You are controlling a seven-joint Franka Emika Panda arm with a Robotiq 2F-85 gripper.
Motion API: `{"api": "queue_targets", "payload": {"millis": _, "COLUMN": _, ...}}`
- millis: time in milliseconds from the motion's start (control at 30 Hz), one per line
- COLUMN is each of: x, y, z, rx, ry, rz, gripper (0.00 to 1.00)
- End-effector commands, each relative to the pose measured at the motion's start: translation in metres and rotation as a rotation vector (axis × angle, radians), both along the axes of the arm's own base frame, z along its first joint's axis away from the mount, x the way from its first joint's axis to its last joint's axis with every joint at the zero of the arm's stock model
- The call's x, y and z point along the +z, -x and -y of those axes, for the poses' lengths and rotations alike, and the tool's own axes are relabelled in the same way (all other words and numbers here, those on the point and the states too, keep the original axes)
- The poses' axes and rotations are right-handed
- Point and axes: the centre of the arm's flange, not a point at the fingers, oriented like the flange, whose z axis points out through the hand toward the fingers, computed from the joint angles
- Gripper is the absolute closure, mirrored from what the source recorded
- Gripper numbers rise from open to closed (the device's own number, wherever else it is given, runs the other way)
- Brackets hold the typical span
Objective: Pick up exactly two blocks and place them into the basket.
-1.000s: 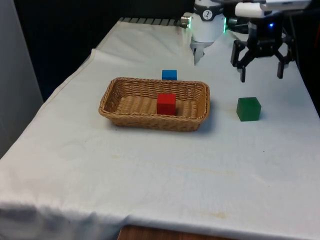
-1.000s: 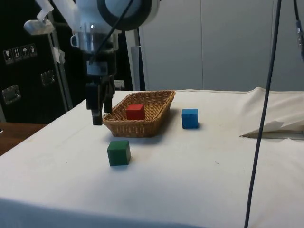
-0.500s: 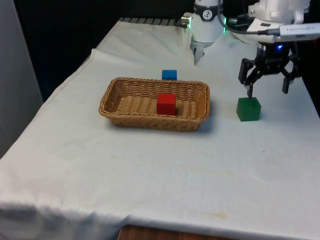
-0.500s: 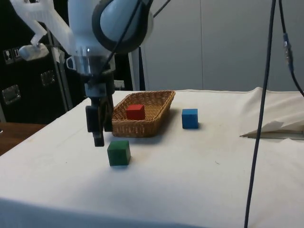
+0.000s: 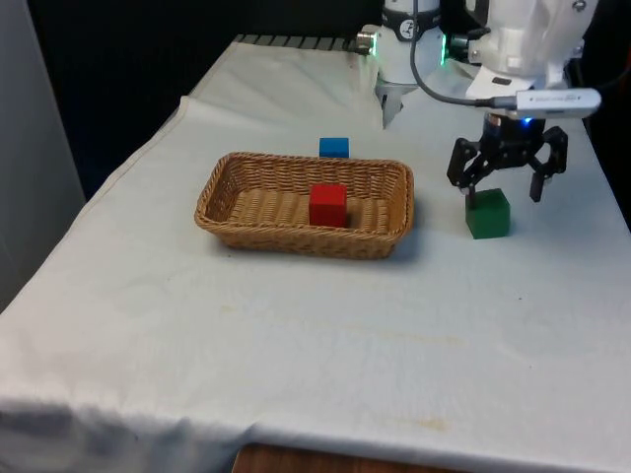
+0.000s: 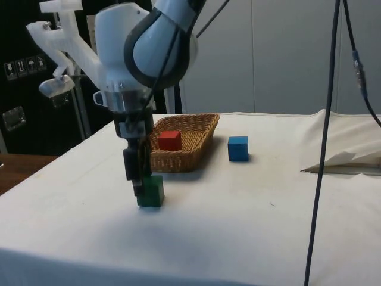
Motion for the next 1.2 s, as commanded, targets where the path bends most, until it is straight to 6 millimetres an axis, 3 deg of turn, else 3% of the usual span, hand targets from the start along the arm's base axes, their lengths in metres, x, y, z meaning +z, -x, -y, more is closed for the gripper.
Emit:
{"api": "queue_targets", "payload": {"millis": 0, "x": -0.001, "y": 0.000, "z": 0.003, "rx": 0.001, "ry": 0.002, "rz": -0.001, "gripper": 0.00}}
{"api": "queue_targets", "payload": {"millis": 200, "x": 0.000, "y": 0.001, "z": 0.016, "rx": 0.008, "ry": 0.010, "rz": 0.000, "gripper": 0.00}}
{"api": "queue_targets", "payload": {"millis": 533, "x": 0.016, "y": 0.000, "z": 0.009, "rx": 0.012, "ry": 0.002, "rz": 0.005, "gripper": 0.00}}
{"api": "queue_targets", "payload": {"millis": 800, "x": 0.012, "y": 0.001, "z": 0.006, "rx": 0.015, "ry": 0.002, "rz": -0.003, "gripper": 0.00}}
{"api": "queue_targets", "payload": {"millis": 1167, "x": 0.008, "y": -0.001, "z": 0.020, "rx": -0.020, "ry": 0.010, "rz": -0.013, "gripper": 0.00}}
